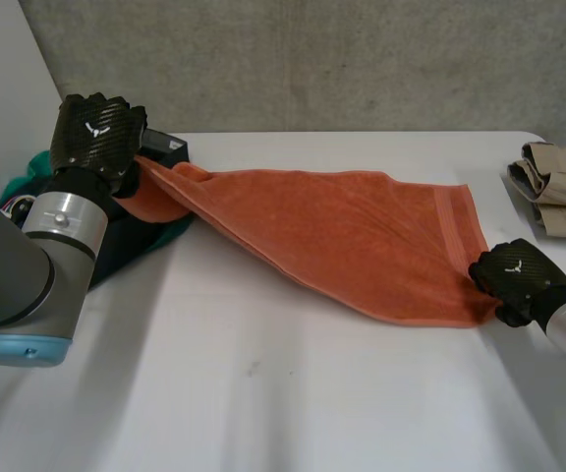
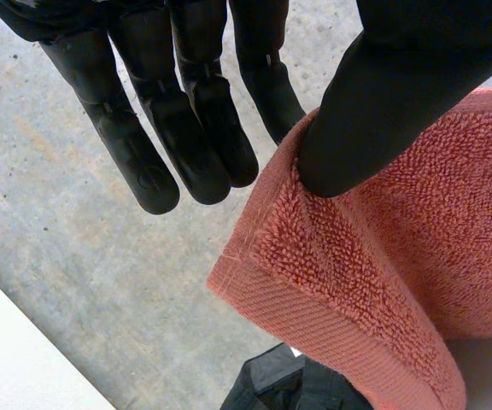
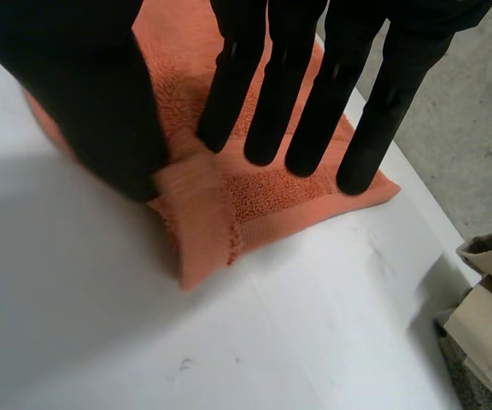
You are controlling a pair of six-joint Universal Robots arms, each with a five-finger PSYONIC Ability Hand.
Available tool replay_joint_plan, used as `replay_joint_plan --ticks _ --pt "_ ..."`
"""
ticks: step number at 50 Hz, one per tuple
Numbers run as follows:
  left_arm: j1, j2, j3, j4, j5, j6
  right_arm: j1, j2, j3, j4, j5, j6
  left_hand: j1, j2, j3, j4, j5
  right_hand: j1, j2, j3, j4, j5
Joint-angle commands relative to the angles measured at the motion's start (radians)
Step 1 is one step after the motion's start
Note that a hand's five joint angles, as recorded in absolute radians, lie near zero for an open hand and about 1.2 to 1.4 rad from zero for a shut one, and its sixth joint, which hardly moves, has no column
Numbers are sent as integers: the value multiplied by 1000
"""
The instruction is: Fold the laundry.
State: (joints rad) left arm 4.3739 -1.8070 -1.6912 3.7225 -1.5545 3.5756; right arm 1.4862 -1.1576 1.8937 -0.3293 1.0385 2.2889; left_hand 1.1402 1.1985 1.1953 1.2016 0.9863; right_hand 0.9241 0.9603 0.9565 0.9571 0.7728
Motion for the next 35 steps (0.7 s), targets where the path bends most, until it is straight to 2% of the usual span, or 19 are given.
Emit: replay_joint_plan --ticks 1,10,11,12,15,16,17,21,35 --pt "4 0 -4 -12 -1 -1 2 27 -13 -22 11 -61 256 198 201 195 235 472 435 439 439 448" --pt "33 35 -7 -160 1 0 -6 16 -50 71 17 -66 256 198 201 195 235 472 436 440 439 449" --pt "35 38 -7 -168 2 0 -6 16 -54 88 17 -63 256 198 201 195 235 427 391 394 394 403" --pt "36 40 -7 -177 5 0 -9 15 -65 136 15 -60 256 198 201 195 235 211 175 179 178 188" --pt "36 41 -7 -184 5 0 -12 12 -84 217 15 -60 256 198 201 195 235 60 24 27 27 37" --pt "35 41 -2 -184 5 0 -14 12 -96 283 18 -65 256 198 201 195 235 -138 -175 -171 -171 -162" --pt "33 41 -1 -184 5 0 -15 12 -99 308 17 -66 256 198 201 195 235 -178 -214 -211 -211 -201" --pt "33 34 24 -182 5 0 -21 12 -102 380 9 -63 256 198 201 195 235 -208 -244 -240 -241 -231" --pt "24 -92 174 -205 -4 2 -43 9 -61 334 6 -63 256 198 201 195 235 -173 -209 -205 -206 -196"
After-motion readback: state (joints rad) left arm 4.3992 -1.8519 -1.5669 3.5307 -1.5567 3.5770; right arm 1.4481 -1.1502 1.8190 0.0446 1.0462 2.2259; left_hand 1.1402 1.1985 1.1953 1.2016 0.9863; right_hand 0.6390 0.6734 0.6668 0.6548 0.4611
